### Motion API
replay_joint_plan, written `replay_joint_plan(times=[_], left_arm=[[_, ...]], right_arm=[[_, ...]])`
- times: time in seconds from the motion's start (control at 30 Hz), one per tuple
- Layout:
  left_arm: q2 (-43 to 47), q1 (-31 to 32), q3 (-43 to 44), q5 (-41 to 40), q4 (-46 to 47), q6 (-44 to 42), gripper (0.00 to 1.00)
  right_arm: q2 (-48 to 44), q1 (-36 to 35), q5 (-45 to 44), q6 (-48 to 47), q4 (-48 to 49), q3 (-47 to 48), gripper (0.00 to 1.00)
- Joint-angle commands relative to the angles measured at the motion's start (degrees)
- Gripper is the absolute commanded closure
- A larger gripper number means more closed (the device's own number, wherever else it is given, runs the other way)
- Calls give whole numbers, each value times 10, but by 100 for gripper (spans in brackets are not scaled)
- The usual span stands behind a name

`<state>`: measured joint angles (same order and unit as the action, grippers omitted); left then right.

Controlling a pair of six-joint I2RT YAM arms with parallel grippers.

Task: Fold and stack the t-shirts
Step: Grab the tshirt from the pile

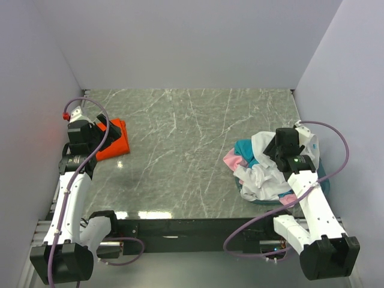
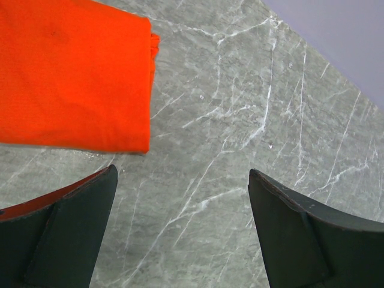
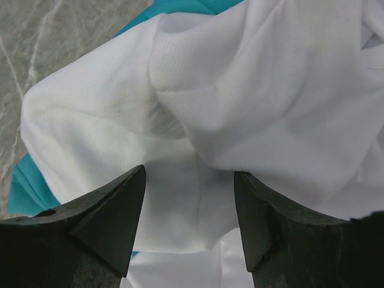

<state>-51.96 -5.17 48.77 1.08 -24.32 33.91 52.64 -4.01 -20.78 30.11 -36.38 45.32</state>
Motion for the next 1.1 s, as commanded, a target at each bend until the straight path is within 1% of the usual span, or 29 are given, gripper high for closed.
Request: replay_joint_plan(times=[0.0,0.33,0.4,0.5,0.7,0.73,0.83,0.87,0.93,0.97,1.0,1.07], left_arm=[[11,2,-2,-6,13,6,3],[3,2,-3,-8,18,11,3],[2,2,-1,-6,19,11,3],[-4,2,3,-6,22,12,3],[-21,2,15,-5,26,10,3],[-25,2,16,-3,27,9,3],[-33,2,26,-3,30,8,3],[-35,2,27,-3,30,8,3],[-40,2,29,-3,32,8,3],[-41,2,30,-2,33,9,3],[-43,2,29,-1,34,9,3],[-45,1,27,1,39,11,3]], right_arm=[[-3,10,-49,-7,22,24,32],[0,37,-45,-61,54,35,33],[2,53,-34,-68,68,35,33],[11,62,-12,-73,91,34,32],[58,79,3,-69,131,28,34],[67,82,8,-68,136,28,36],[79,85,25,-66,154,34,50],[83,86,28,-67,154,42,62],[91,87,33,-68,149,51,75],[91,87,35,-67,143,63,87],[90,87,35,-67,138,70,92],[80,87,42,-67,122,91,100]])
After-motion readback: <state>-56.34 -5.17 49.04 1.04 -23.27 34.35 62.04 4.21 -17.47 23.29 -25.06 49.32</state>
